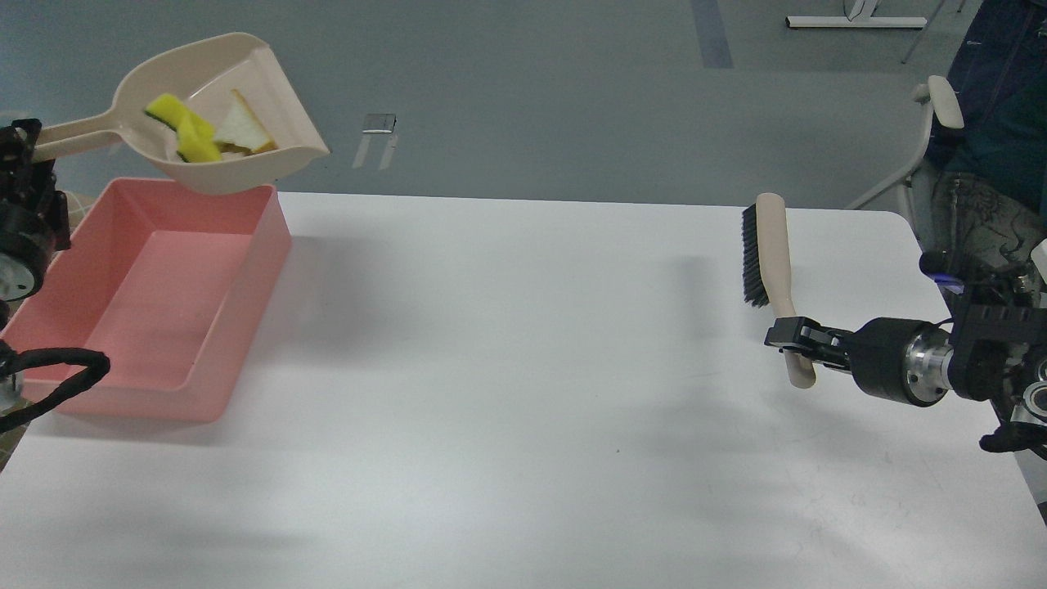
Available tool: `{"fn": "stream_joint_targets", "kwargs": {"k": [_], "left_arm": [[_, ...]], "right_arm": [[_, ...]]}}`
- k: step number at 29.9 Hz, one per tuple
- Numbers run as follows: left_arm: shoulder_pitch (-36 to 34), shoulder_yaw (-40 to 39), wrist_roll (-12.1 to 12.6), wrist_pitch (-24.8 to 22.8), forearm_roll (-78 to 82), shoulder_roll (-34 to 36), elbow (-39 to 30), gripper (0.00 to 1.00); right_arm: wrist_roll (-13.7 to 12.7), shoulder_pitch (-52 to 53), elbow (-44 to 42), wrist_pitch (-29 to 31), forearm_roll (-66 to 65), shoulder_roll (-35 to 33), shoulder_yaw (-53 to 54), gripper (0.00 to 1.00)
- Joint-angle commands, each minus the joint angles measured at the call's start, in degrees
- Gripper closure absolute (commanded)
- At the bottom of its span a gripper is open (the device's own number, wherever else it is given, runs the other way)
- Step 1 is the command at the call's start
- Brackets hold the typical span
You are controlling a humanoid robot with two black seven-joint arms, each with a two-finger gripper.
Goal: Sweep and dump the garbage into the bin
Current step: 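Lift the dustpan over the pink bin and tip it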
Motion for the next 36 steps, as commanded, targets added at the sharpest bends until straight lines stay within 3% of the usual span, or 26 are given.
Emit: {"fn": "stream_joint_targets", "kwargs": {"k": [1,3,7,17,30,36], "left_arm": [[6.46,-3.43,-1.35,-1.6,0.78,4.05,2.16,1.0],[8.05,-3.79,-2.67,-1.51,0.87,5.82,3.39,1.0],[11.83,-3.79,-8.03,-1.42,4.54,11.09,5.33,1.0],[12.72,-3.88,-12.17,1.38,30.63,14.79,5.77,1.0],[12.72,-3.88,-13.23,7.8,47.88,19.44,7.96,1.0],[8.35,-3.96,-13.93,10.88,47.11,24.37,8.42,1.0]], "right_arm": [[-0.02,-0.38,0.04,0.0,-0.1,0.13,0.17,1.0],[-0.02,-0.38,0.03,0.0,-0.1,0.13,0.17,1.0],[-0.02,-0.47,0.03,0.0,-0.1,0.21,0.17,1.0],[0.07,-1.0,0.03,-0.44,-0.1,0.48,0.25,1.0],[0.07,-3.02,0.47,-0.53,-0.1,1.36,1.92,1.0],[0.16,-3.28,0.56,-0.53,-0.19,2.06,2.1,1.0]]}}
